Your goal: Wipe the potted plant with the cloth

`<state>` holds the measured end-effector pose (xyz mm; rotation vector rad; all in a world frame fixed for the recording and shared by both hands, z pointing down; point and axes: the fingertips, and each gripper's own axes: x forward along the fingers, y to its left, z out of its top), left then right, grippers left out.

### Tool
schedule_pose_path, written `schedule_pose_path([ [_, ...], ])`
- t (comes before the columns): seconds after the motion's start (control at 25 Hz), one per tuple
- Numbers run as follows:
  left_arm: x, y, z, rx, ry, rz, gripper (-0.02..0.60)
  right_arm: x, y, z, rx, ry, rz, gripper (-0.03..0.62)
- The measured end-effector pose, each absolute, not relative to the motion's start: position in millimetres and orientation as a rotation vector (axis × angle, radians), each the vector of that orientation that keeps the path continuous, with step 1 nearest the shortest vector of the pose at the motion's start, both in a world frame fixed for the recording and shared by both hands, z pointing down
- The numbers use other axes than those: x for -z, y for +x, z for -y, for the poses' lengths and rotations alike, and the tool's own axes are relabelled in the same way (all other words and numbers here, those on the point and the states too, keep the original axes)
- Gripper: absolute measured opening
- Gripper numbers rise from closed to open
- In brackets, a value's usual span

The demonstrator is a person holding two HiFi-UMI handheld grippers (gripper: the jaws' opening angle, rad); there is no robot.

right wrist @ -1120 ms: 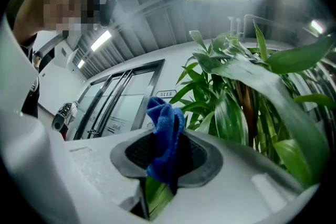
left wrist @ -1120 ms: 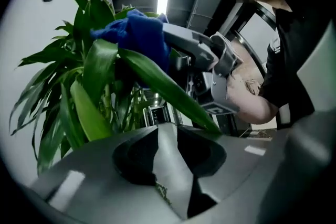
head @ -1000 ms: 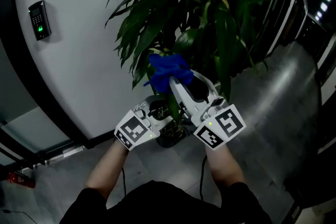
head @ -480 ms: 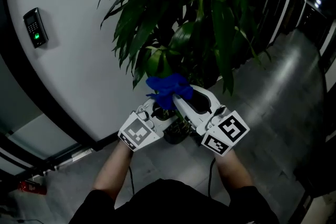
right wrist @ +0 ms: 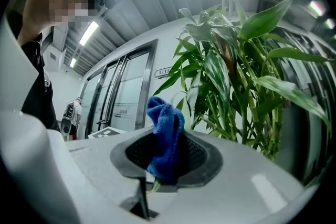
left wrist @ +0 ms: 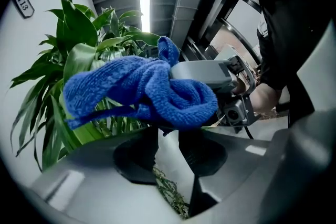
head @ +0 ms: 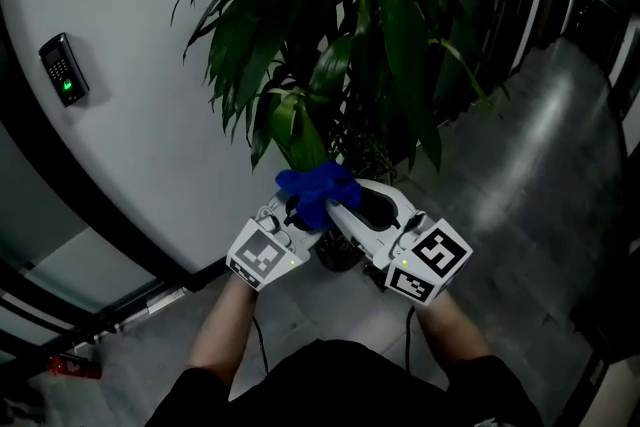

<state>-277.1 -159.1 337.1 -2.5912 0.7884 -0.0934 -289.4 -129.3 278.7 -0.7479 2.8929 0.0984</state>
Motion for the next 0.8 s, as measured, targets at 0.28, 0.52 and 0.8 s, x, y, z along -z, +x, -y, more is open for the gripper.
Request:
schedule_pose_path([
  [0.28,-355.0,-272.4,150.4,0.176,-2.591,-0.777,0.13,-294.6,-283.5,123.0,-0.032,-0.735,-2.908,0.109],
  [0.52,-366.3,-263.4,140.1,0.194,-2.604,-0.774,0.13,-305.0,-278.0,116.2,-0.001,-0.722,-2.927,0.109],
  [0.8,-372.9,-259.4,132.1,0.154,-2.652,-0.805,0.132,-311.4,-272.1,106.3,0.02,-0.696,-2.93,0.109],
])
